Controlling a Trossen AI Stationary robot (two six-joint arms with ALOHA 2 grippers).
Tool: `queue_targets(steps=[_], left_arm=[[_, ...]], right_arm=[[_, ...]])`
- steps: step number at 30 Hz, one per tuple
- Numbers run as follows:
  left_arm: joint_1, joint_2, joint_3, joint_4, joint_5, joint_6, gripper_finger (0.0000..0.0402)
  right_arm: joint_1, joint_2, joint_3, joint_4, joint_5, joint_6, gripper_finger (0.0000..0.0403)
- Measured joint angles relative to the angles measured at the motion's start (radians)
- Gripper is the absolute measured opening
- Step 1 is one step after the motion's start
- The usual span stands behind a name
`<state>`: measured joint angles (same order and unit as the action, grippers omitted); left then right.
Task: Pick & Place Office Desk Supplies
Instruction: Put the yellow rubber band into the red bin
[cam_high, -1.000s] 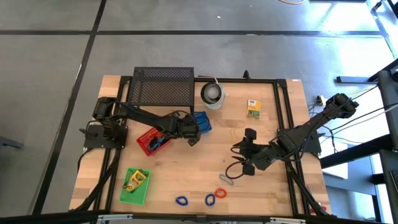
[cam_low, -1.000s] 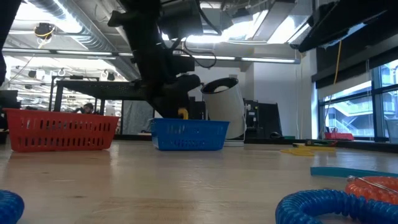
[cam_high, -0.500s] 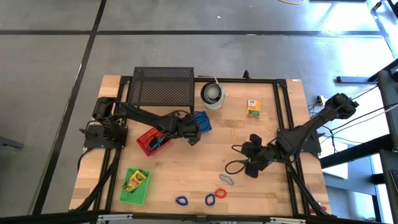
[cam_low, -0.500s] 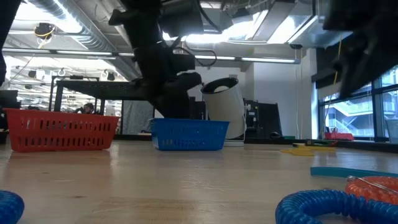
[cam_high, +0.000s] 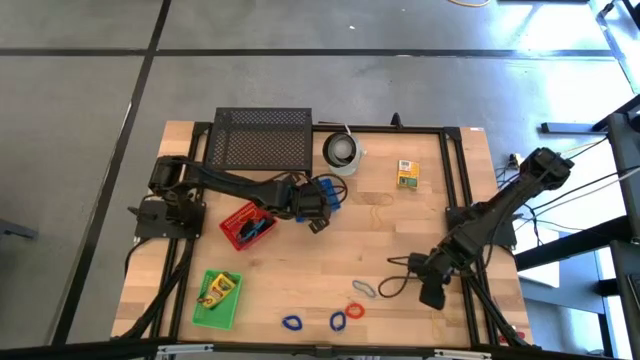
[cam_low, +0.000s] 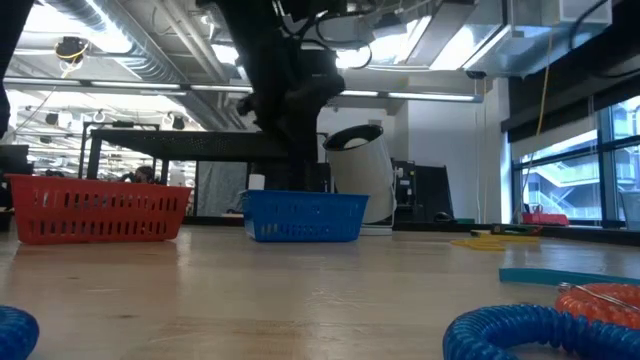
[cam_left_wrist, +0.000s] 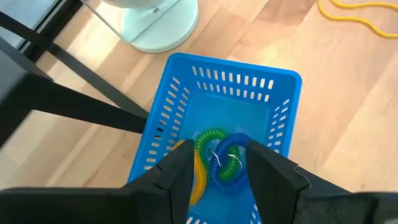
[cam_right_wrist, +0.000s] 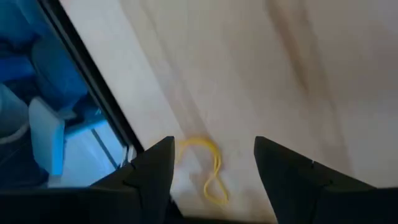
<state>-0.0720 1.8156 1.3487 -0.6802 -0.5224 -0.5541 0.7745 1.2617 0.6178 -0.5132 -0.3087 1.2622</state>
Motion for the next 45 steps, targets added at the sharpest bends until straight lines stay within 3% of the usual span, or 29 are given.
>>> queue_targets(steps=[6,14,21,25,32,45], left_arm=[[-0.026,-0.001,0.045,-0.093,-0.003,0.002,0.0137],[-0.066,-0.001,0.048,-0.185,-0.003,-0.011,0.0136],[-0.099,-0.001,0.048,-0.197,-0.007,0.004,0.0135],[-0.105,-0.001,0.048,-0.196,-0.011,0.010,0.0134],[-0.105,-0.001,0.048,-0.190,-0.019,0.018,0.0132],[-0.105,-0.001,0.048,-0.184,-0.036,0.024,0.0131]], right_arm=[[0.103,0.000,0.000,0.016,0.046,0.034,0.0224],[0.200,0.023,0.001,0.146,0.238,-0.011,0.0219],[0.295,0.152,0.018,0.297,0.249,0.088,0.0186],[0.315,0.206,0.078,0.261,0.257,0.005,0.0170],[0.320,0.221,0.130,0.084,0.409,-0.223,0.0153],[0.378,0.227,0.129,0.018,0.398,-0.118,0.0153]])
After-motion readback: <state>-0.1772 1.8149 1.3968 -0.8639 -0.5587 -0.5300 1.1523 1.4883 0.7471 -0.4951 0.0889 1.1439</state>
